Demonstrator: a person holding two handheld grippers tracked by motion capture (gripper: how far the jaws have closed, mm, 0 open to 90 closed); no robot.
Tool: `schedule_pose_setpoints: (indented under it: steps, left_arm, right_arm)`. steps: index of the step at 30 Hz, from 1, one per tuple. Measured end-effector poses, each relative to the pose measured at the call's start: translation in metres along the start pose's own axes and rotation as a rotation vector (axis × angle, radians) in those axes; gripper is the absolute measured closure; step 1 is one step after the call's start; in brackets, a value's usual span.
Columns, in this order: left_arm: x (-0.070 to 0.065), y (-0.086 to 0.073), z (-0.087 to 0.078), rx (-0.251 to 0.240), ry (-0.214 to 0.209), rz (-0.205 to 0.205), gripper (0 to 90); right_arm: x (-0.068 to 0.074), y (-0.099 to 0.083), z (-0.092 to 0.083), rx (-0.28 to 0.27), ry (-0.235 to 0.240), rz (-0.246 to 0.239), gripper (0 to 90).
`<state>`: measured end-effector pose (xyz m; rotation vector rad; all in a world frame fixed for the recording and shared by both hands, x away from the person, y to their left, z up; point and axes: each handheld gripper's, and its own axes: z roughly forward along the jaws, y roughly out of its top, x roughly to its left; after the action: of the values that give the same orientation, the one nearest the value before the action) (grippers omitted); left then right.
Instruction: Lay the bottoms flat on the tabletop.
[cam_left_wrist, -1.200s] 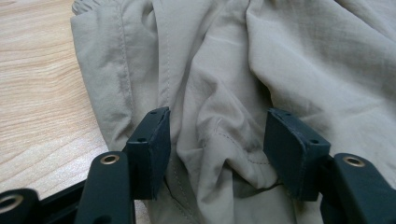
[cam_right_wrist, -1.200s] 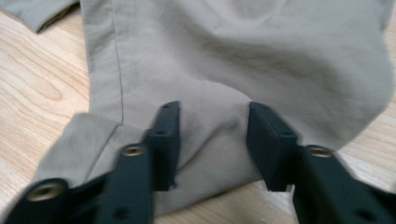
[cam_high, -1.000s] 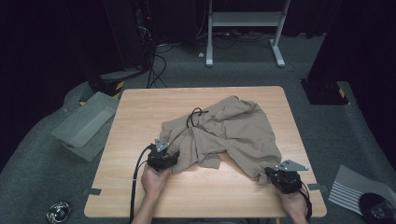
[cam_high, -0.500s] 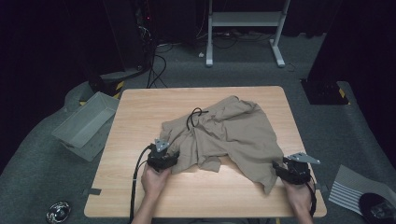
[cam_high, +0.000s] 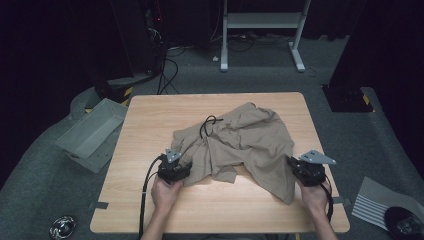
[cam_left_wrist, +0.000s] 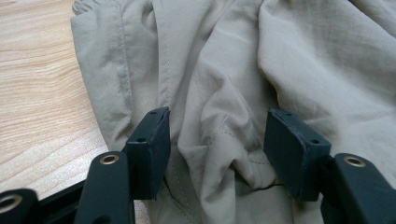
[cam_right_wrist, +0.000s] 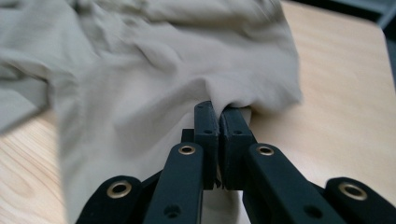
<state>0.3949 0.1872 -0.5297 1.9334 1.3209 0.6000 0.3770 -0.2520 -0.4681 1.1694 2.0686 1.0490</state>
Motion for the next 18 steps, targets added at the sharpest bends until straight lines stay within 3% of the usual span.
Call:
schedule_pose_setpoints:
  steps: [6, 11, 14, 18]
  left_arm:
    - [0.000, 0.000, 0.000, 0.000, 0.000, 0.000, 41.2]
    - [0.000, 0.000, 0.000, 0.001, 0.000, 0.000, 41.2]
    - [0.000, 0.000, 0.000, 0.000, 0.000, 0.000, 41.2]
    - [0.000, 0.000, 0.000, 0.000, 0.000, -0.001, 41.2]
  right_arm:
    - [0.020, 0.026, 0.020, -0.017, 0.080, -0.047, 87.3]
    - [0.041, 0.039, 0.049, 0.010, 0.152, -0.071, 86.9]
    - [0.054, 0.040, 0.070, 0.052, 0.181, -0.099, 86.3]
    - [0.060, 0.030, 0.100, 0.155, 0.219, -0.089, 80.2]
